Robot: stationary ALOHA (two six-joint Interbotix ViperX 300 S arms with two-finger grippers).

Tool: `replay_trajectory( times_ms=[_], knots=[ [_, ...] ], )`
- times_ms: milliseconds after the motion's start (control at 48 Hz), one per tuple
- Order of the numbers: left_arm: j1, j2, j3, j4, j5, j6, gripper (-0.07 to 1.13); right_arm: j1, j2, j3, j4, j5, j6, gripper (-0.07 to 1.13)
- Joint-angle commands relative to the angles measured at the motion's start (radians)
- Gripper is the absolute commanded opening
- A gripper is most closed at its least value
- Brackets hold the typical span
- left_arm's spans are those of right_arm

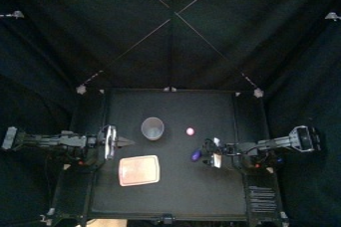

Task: Pick the eggplant then place it on the pink plate
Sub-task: Pick the eggplant

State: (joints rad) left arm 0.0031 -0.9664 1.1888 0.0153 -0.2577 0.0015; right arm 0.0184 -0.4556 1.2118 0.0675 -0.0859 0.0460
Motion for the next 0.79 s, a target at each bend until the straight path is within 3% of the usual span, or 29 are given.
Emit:
replay_trajectory(
  times_ms=[21, 792],
  knots=[
    [0.0, 0.003, -0.011, 0.0, -0.005, 0.0, -0.03, 0.009, 0.041, -0.032, 0.0, -0.031, -0.002, 1.04],
    [0.002, 0.002, -0.003, -0.002, -0.005, 0.0, -0.03, -0.003, 0.354, -0.167, -0.026, -0.048, -0.008, 1.0]
  ],
)
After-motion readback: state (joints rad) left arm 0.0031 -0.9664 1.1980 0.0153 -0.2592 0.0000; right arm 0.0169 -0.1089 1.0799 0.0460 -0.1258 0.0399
